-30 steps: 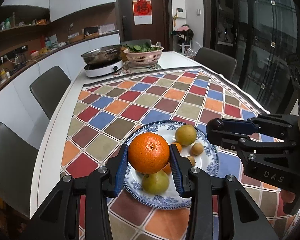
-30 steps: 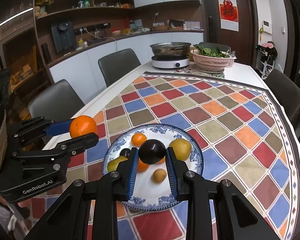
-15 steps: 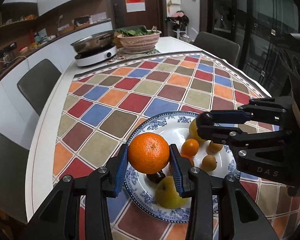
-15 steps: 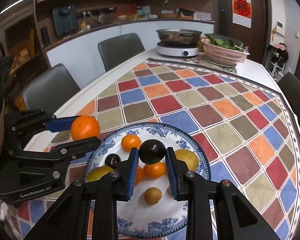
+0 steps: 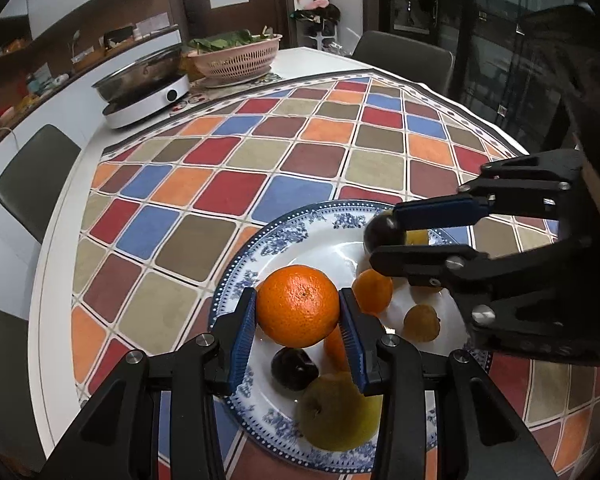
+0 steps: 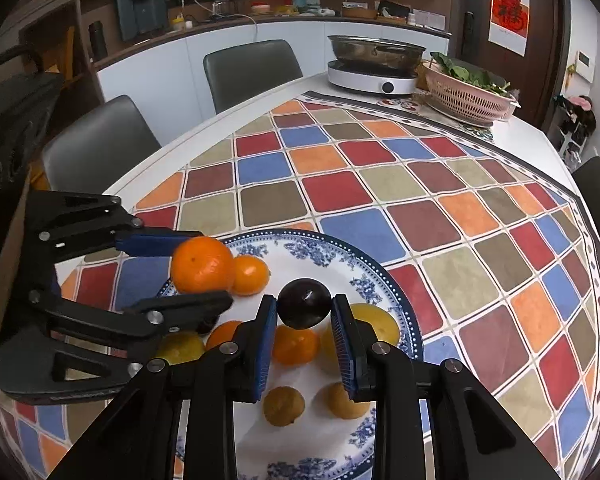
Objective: Organize fruits
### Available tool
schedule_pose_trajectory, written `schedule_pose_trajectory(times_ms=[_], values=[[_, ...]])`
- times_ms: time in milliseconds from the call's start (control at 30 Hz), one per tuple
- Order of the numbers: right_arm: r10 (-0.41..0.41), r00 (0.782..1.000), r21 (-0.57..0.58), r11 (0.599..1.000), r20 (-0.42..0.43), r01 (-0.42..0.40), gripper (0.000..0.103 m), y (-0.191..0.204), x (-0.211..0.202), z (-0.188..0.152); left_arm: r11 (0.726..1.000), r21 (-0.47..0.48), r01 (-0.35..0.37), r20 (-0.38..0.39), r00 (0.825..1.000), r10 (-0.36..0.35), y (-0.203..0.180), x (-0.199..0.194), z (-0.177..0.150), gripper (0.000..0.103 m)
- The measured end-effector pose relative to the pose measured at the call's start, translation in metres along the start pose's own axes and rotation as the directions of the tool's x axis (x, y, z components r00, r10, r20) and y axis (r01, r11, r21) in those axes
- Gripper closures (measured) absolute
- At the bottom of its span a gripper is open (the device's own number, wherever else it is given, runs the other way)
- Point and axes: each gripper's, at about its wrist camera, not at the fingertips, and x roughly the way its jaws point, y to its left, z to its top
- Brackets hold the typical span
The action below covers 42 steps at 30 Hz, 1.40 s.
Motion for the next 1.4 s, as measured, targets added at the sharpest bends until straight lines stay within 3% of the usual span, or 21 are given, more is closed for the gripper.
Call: schedule_pose_trajectory(times_ms=[67,333,400,533,733,1067,1233,1300,1400], values=[[0.006,1.0,0.021,1.0,0.004,-0.006,0.065,-0.003,-0.003,-0.001,1.0,-0.001,0.003,-0.006,1.0,-0.003,-0.001,0.004,0.0,0.063],[-0.052,0.997,0.051,0.997,0.048,0.05,0.065,-0.008,-0.023,-0.006,1.0,0.004,0.012,-0.019,1.0,-0.011,-0.007,0.009,0.003,0.062],[-0.062,0.996,0.066,0.996,0.063,0.058,0.065,-0.008,-0.029,-0.008,1.0,0.014,0.007,-0.001,1.0,-0.007,-0.011,0.005,0.004,0.051],[-0.089,0.992,0.091,0.993,0.088,0.08,0.065,-0.009,-0.043,-0.013,1.0,0.015,-0.013,0.037,0.999,0.013,-0.017,-0.01,0.007,0.042],[-0.106,0.988,0.147,0.985,0.116,0.088,0.065,-0.013,-0.066,-0.024,0.998,-0.017,-0.063,0.069,0.996,0.064,-0.028,-0.039,0.006,0.041],[-0.108,0.983,0.197,0.977,0.147,0.078,0.064,-0.009,-0.104,-0.045,0.983,-0.107,-0.151,0.153,0.974,0.166,-0.046,-0.102,-0.006,0.037],[-0.114,0.978,0.196,0.977,0.174,0.079,0.064,0.002,-0.127,-0.056,0.977,-0.162,-0.142,0.188,0.967,0.172,-0.056,-0.131,-0.018,0.033],[-0.115,0.976,0.197,0.977,0.183,0.079,0.053,0.007,-0.137,-0.061,0.974,-0.183,-0.136,0.199,0.965,0.172,-0.061,-0.143,-0.025,0.031],[-0.127,0.972,0.199,0.976,0.199,0.087,0.048,0.014,-0.151,-0.07,0.969,-0.197,-0.151,0.212,0.958,0.193,-0.068,-0.158,-0.033,0.027]])
